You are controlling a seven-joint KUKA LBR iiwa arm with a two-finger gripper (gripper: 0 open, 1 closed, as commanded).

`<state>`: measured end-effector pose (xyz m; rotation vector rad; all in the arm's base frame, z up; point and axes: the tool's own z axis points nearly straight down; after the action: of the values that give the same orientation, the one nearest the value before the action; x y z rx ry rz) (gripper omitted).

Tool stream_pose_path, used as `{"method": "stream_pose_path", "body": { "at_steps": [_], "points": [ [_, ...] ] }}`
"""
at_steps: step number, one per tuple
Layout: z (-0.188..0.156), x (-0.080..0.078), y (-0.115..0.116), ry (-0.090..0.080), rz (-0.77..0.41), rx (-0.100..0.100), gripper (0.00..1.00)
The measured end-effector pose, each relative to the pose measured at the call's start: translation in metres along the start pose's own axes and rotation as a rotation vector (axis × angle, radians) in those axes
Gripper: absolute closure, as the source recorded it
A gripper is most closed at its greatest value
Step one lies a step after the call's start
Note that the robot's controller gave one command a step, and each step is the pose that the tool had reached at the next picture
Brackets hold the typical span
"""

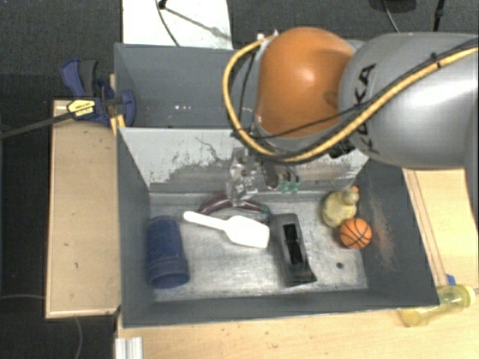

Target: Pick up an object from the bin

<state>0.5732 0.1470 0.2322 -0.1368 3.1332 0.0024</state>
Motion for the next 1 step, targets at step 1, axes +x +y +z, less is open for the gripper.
{"method": "stream_pose_path", "body": {
  "at_steps": [1],
  "points": [
    [0.0472, 0.0064, -0.0043, -0.002, 0.013, -0.001, 1.0]
  ]
}}
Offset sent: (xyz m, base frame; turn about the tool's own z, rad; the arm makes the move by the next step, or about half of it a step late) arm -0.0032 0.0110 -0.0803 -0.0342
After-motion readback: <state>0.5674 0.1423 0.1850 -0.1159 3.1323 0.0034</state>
